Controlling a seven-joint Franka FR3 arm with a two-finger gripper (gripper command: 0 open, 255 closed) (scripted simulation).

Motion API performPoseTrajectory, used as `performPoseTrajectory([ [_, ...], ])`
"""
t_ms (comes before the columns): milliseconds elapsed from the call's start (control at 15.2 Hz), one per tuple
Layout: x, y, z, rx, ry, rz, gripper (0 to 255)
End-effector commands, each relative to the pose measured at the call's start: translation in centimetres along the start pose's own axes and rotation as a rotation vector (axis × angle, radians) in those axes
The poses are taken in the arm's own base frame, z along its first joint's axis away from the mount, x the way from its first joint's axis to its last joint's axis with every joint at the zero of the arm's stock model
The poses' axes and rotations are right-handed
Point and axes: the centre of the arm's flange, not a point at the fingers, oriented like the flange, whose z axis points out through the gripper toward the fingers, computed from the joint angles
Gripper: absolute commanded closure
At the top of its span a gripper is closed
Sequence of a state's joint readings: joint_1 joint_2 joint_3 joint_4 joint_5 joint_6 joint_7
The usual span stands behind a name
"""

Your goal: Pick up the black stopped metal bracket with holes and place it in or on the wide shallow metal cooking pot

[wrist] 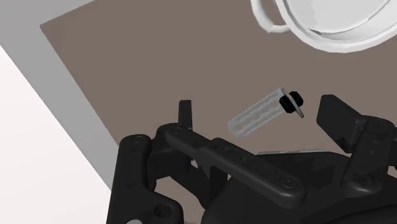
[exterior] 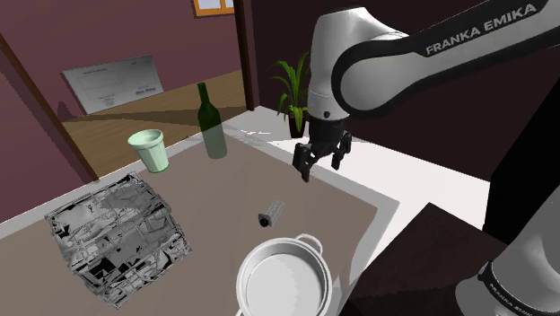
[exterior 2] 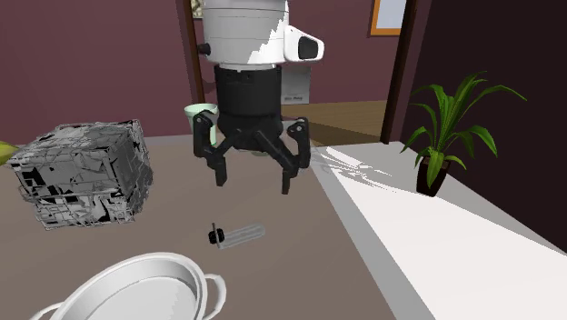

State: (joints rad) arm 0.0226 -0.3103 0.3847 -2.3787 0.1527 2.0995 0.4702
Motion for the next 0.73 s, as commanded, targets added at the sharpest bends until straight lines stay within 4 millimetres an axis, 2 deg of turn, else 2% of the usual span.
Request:
performPoseTrajectory([
  [0,1.2,-1.5,1.8,-0.001,0.002,0.016,0],
  [660,7.1,-9.0,11.1,-0.018,0.010,0.089,0],
])
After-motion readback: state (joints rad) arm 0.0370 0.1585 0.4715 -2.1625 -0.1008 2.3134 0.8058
